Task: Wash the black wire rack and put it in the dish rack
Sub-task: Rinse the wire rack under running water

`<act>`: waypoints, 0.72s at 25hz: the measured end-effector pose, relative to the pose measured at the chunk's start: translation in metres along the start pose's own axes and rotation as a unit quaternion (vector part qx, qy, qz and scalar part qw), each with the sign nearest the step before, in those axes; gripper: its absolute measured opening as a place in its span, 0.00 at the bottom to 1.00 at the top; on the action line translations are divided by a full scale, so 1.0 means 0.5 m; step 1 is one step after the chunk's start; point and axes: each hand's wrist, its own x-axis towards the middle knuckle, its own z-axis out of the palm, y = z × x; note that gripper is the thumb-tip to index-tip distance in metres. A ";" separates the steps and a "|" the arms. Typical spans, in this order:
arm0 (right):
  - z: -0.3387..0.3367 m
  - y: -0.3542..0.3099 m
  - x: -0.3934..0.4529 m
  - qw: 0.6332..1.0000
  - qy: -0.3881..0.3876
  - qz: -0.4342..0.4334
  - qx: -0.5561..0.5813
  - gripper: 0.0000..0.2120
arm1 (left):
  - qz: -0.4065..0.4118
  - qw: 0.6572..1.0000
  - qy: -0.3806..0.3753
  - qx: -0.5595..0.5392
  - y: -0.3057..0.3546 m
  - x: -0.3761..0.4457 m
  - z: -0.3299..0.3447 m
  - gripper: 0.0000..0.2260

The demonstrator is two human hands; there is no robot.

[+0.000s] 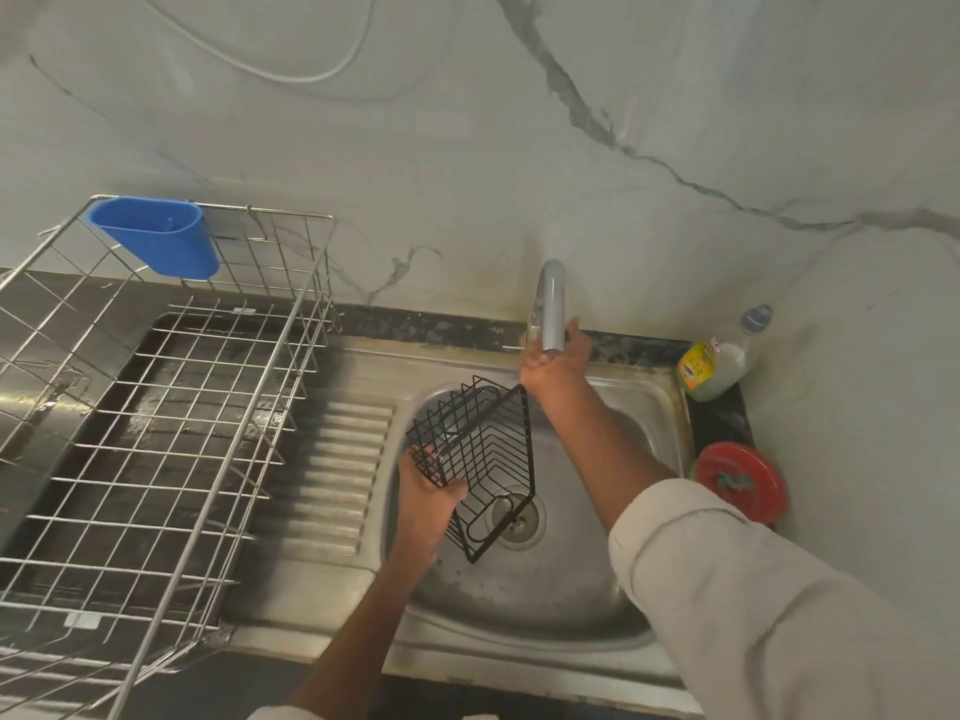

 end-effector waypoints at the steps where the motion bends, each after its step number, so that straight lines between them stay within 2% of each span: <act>1: 0.002 0.000 0.007 0.991 -0.010 0.034 0.129 0.11 | 0.001 1.000 0.000 0.005 -0.002 0.000 -0.001 0.32; 2: 0.002 -0.003 0.023 0.975 -0.006 0.048 0.218 0.11 | 0.002 1.000 -0.001 0.008 -0.002 0.000 -0.003 0.32; 5: -0.013 0.004 0.020 0.924 0.017 0.074 0.376 0.14 | 0.005 1.000 0.001 0.019 -0.007 0.001 -0.010 0.31; 7: -0.025 0.000 -0.032 0.931 -0.019 0.053 0.362 0.09 | 0.002 1.000 0.003 0.028 -0.014 0.006 -0.012 0.30; 8: -0.038 -0.003 -0.053 0.975 -0.001 0.006 0.223 0.06 | 0.002 1.000 0.002 0.030 -0.014 0.007 -0.013 0.30; 9: -0.049 -0.011 -0.074 0.998 0.000 -0.018 0.054 0.10 | 0.002 1.000 0.001 0.028 -0.014 0.009 -0.013 0.29; 10: -0.059 -0.008 -0.086 1.000 -0.005 -0.017 -0.014 0.14 | 0.000 1.000 -0.001 0.025 -0.015 0.012 -0.012 0.29; 11: -0.067 0.004 -0.088 0.998 -0.010 -0.034 -0.061 0.13 | 0.000 1.000 -0.005 0.020 -0.015 0.014 -0.010 0.30; 13: -0.076 0.007 -0.077 0.993 -0.024 -0.087 -0.073 0.04 | 0.000 1.000 -0.018 0.006 -0.016 0.020 -0.005 0.31; 15: -0.095 0.005 -0.084 0.979 -0.017 -0.128 -0.159 0.08 | 0.003 1.000 -0.026 -0.002 -0.017 0.026 0.000 0.31; 16: -0.088 -0.001 -0.091 0.980 -0.015 -0.109 -0.163 0.09 | 0.002 1.000 -0.031 -0.002 -0.016 0.030 0.004 0.31; 17: -0.086 -0.002 -0.085 0.966 -0.004 -0.139 -0.219 0.10 | 0.000 0.999 -0.038 -0.006 -0.013 0.033 0.008 0.31; 18: -0.088 0.002 -0.084 0.916 -0.006 -0.209 -0.342 0.10 | -0.002 0.999 -0.047 -0.006 -0.008 0.037 0.013 0.31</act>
